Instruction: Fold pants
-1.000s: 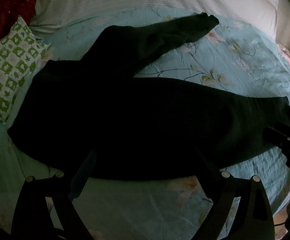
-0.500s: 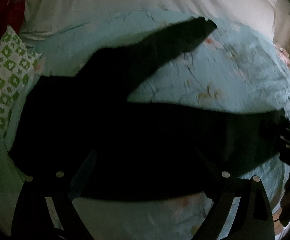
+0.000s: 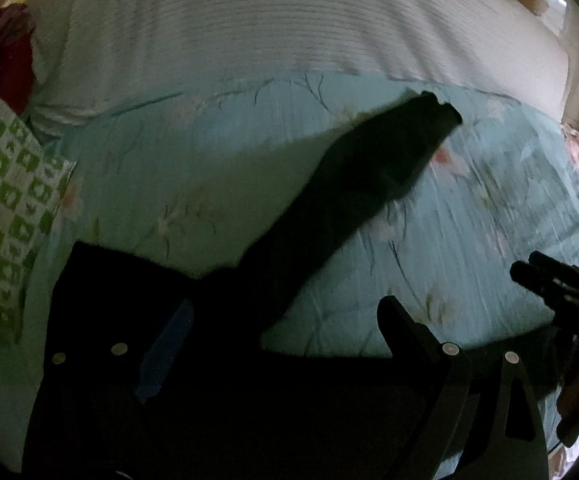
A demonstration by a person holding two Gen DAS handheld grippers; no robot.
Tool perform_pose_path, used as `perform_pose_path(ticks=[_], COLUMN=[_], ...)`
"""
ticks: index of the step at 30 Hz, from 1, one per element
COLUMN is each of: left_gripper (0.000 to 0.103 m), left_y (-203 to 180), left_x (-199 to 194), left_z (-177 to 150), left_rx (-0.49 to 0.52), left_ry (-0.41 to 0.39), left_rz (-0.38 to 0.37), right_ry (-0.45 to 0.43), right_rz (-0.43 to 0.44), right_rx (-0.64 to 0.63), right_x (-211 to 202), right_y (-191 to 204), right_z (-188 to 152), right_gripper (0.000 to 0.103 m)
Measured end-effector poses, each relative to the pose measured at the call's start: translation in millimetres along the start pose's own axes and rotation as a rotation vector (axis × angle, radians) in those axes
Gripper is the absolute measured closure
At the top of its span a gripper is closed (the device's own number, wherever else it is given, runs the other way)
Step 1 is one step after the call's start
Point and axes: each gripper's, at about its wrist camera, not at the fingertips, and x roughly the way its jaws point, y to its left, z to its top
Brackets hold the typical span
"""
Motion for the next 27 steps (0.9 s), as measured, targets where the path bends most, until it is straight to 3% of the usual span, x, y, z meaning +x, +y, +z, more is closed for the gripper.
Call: perform_pose_path(ticks=[10, 17, 27], left_gripper=[0.009, 0.009, 0.009], left_y=[5, 6, -5], left_x=[54, 95, 139], left_z=[57, 91, 114], left_rx=[-0.024, -0.058, -0.061], left_ry=[0.082, 0.153, 0.219], left_rz=[-0.031, -0.095, -0.123], right_ry=[0.021, 0.027, 0.009], right_rz=[-0.016, -0.029, -0.024], right_rx=[-0.030, -0.039, -0.035], right_x=[49, 75, 108], right_y=[-26, -47, -65], right_z=[74, 113, 170], right_gripper=[0.032, 0.032, 0.032])
